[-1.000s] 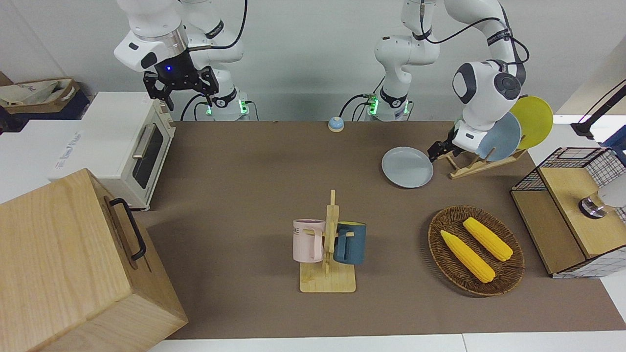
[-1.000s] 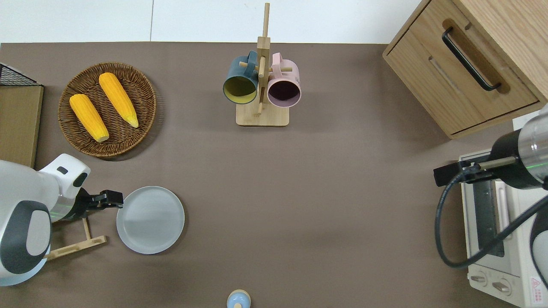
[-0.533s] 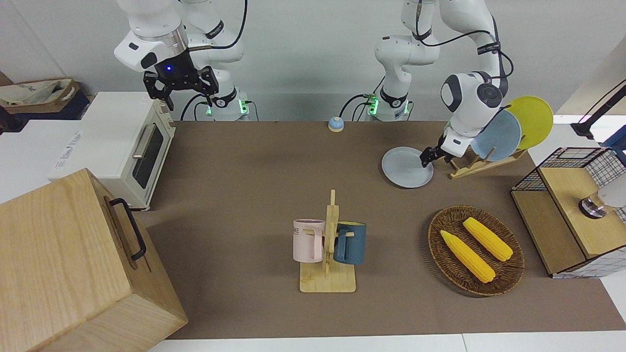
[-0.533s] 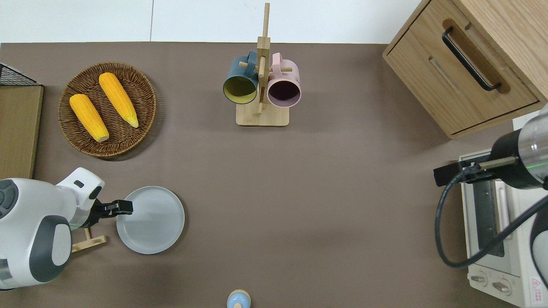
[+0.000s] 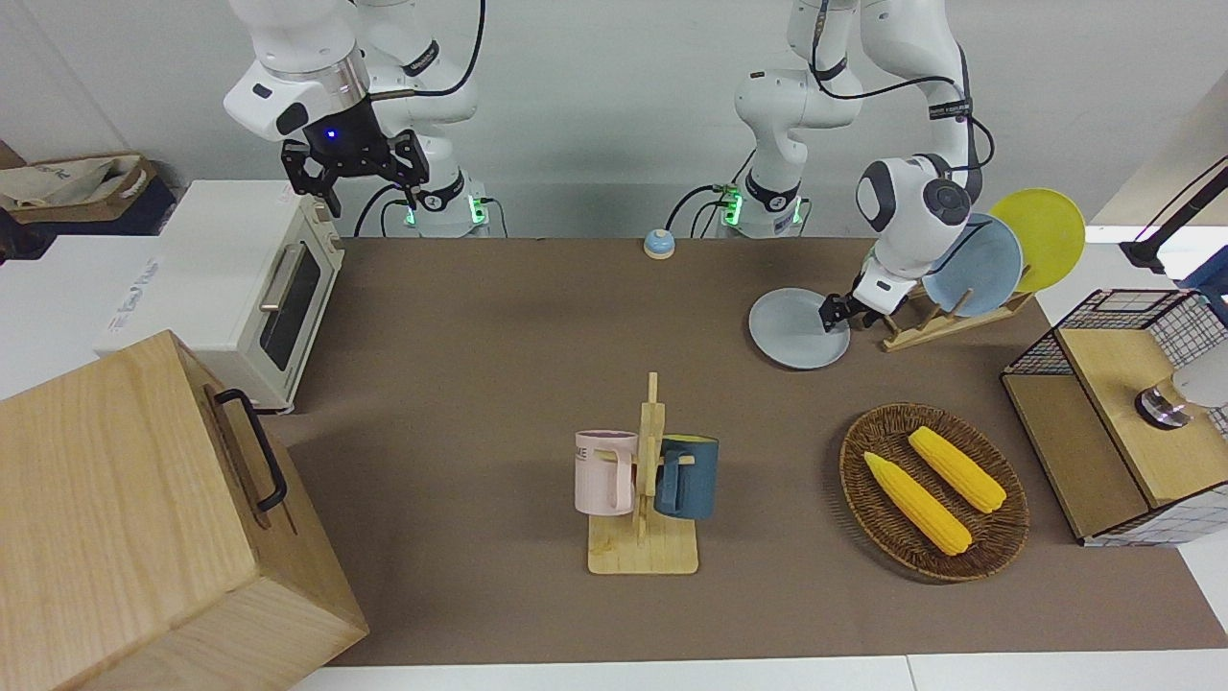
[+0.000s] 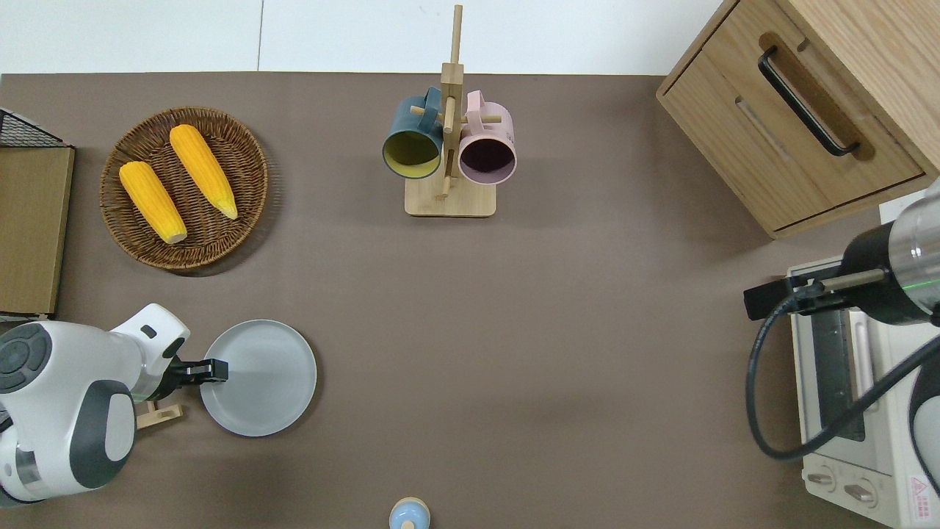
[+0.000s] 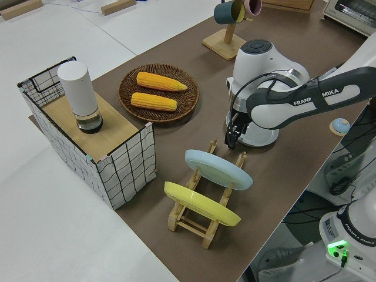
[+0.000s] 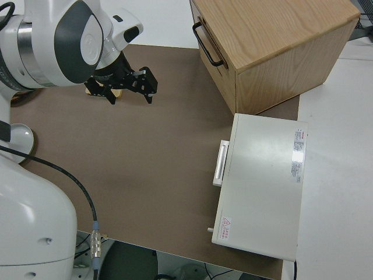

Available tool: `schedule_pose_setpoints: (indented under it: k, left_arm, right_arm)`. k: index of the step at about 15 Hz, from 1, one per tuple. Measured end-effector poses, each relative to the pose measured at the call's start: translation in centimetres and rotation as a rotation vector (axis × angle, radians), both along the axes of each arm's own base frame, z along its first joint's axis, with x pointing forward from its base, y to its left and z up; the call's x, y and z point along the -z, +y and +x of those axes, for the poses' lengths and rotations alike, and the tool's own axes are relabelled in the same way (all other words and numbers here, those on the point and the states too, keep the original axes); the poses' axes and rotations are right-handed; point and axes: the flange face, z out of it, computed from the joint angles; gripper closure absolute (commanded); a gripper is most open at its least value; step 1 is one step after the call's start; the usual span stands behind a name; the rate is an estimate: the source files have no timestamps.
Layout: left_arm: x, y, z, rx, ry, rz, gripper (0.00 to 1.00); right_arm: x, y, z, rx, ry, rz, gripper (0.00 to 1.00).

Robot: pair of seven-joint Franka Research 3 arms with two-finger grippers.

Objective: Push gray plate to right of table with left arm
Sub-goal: 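Lower the left gripper against the gray plate's rim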

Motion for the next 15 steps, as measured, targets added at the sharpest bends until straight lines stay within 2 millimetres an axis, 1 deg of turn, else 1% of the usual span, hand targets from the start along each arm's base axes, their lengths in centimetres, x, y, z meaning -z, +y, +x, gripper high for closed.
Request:
schedule_pose_setpoints:
  k: [1,2,4,6,8,10,15]
  left_arm:
    - [0.0,0.38,-0.04,0.001,0.0,-0.001,0.66]
    - [0.01,0.69,-0.07,-0.002,0.0,-0.002,0.78]
    - [0.01,0.91,-0.1,-0.006,0.0,-0.003,0.98]
    - [0.01,0.89,-0.1,-0.006,0.0,-0.003,1.0]
    - [-0.03,0.88,-0.09,-0.006,-0.001,-0.003,1.0]
    - [-0.53,0.76,-0.13,-0.004,-0.005,-0.006,1.0]
    - [-0.57,0.74,-0.14,-0.005,-0.005,-0.006,1.0]
  right_arm:
    - [0.0,0.0,0.0,0.0,0.0,0.0,0.017]
    - [0.0,0.0,0.0,0.0,0.0,0.0,0.017]
    - [0.0,0.0,0.0,0.0,0.0,0.0,0.017]
    - [0.0,0.0,0.0,0.0,0.0,0.0,0.017]
    - [0.0,0.0,0.0,0.0,0.0,0.0,0.017]
    - [0.0,0.0,0.0,0.0,0.0,0.0,0.017]
    - [0.0,0.0,0.0,0.0,0.0,0.0,0.017]
